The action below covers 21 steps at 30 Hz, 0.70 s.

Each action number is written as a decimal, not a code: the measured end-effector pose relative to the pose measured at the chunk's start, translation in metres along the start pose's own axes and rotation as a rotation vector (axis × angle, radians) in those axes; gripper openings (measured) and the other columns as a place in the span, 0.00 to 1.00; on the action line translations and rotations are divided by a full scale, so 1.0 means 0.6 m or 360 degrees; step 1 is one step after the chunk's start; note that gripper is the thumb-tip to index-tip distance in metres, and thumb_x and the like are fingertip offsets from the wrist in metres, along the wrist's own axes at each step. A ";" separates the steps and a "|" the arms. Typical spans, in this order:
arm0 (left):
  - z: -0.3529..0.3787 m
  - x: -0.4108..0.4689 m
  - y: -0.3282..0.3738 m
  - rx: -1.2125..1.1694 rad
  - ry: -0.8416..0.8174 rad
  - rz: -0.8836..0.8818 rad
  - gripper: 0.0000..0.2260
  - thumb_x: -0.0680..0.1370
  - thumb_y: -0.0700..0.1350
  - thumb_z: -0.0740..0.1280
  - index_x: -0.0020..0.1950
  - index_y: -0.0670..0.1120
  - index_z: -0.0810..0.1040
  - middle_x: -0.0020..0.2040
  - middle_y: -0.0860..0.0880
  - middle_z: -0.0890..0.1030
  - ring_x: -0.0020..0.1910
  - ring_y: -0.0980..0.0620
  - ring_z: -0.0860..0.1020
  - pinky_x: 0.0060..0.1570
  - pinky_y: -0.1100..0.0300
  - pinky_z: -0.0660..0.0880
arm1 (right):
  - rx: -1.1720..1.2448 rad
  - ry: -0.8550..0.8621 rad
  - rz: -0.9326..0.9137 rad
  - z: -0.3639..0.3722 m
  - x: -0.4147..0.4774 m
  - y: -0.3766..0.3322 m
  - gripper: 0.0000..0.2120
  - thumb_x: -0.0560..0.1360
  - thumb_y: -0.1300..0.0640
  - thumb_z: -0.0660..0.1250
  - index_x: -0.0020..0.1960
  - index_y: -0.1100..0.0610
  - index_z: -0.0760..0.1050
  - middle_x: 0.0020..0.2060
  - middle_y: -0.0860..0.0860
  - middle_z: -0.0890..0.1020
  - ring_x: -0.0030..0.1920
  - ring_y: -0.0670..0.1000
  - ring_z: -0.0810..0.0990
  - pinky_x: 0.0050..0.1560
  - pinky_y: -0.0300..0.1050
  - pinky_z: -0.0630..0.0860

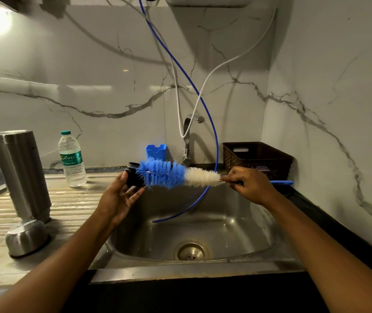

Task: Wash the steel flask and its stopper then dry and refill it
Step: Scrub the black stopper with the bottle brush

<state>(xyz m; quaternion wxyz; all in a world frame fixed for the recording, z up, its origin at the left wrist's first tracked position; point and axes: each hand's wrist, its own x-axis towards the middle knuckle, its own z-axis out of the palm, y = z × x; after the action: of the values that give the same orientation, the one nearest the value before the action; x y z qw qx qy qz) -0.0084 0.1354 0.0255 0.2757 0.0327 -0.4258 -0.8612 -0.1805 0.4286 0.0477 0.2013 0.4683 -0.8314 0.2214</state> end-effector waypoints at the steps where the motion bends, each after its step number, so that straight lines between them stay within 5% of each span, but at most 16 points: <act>1: -0.001 0.001 0.001 -0.0023 0.0004 0.0004 0.14 0.80 0.47 0.58 0.64 0.43 0.70 0.56 0.43 0.78 0.46 0.49 0.83 0.39 0.60 0.81 | 0.0025 -0.0007 0.0002 0.003 0.000 -0.001 0.13 0.75 0.57 0.67 0.60 0.50 0.78 0.46 0.47 0.80 0.42 0.44 0.74 0.37 0.34 0.68; 6: -0.001 -0.005 0.006 -0.0090 -0.0040 -0.0123 0.14 0.80 0.50 0.57 0.58 0.44 0.74 0.46 0.43 0.84 0.41 0.49 0.84 0.34 0.62 0.81 | 0.0035 -0.0004 0.0053 0.005 -0.001 0.002 0.13 0.75 0.57 0.67 0.60 0.52 0.79 0.47 0.48 0.79 0.42 0.44 0.74 0.36 0.30 0.64; 9: 0.000 -0.003 -0.001 0.0053 -0.0041 -0.0125 0.14 0.79 0.51 0.58 0.59 0.44 0.74 0.51 0.43 0.82 0.45 0.48 0.83 0.36 0.60 0.81 | 0.0029 0.0002 0.0081 0.003 -0.004 0.009 0.13 0.75 0.57 0.68 0.60 0.52 0.79 0.46 0.47 0.79 0.41 0.44 0.73 0.36 0.30 0.63; 11: 0.002 -0.004 -0.003 0.0157 -0.0047 -0.0059 0.17 0.75 0.50 0.66 0.61 0.44 0.73 0.55 0.43 0.80 0.49 0.48 0.82 0.39 0.60 0.81 | 0.0021 -0.0010 0.0078 0.005 -0.003 0.009 0.13 0.75 0.57 0.67 0.60 0.52 0.79 0.44 0.43 0.76 0.40 0.42 0.72 0.35 0.31 0.63; 14: -0.003 -0.003 0.000 0.0221 -0.0117 -0.0018 0.35 0.58 0.56 0.81 0.60 0.44 0.75 0.53 0.44 0.82 0.45 0.50 0.84 0.37 0.62 0.80 | 0.0025 -0.0014 0.0089 0.007 -0.001 0.010 0.13 0.76 0.56 0.67 0.60 0.52 0.79 0.45 0.43 0.77 0.41 0.43 0.73 0.36 0.31 0.64; 18: 0.001 -0.005 -0.004 0.0221 -0.0105 -0.0075 0.24 0.72 0.56 0.62 0.64 0.44 0.72 0.54 0.43 0.80 0.42 0.53 0.83 0.32 0.65 0.79 | 0.0061 0.0014 0.0103 0.002 -0.003 0.012 0.13 0.75 0.57 0.67 0.60 0.52 0.79 0.47 0.48 0.79 0.44 0.47 0.76 0.38 0.37 0.69; 21: 0.000 -0.001 -0.007 0.0197 -0.0017 0.0006 0.19 0.76 0.52 0.60 0.64 0.45 0.71 0.58 0.43 0.79 0.51 0.48 0.81 0.37 0.61 0.80 | 0.0072 -0.0014 0.0074 0.003 -0.002 0.006 0.13 0.75 0.57 0.67 0.60 0.52 0.79 0.45 0.45 0.77 0.43 0.45 0.74 0.38 0.33 0.67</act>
<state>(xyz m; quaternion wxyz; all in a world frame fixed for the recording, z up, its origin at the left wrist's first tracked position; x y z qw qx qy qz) -0.0096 0.1377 0.0221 0.2725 0.0445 -0.4799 -0.8327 -0.1833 0.4300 0.0447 0.1819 0.4543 -0.8376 0.2428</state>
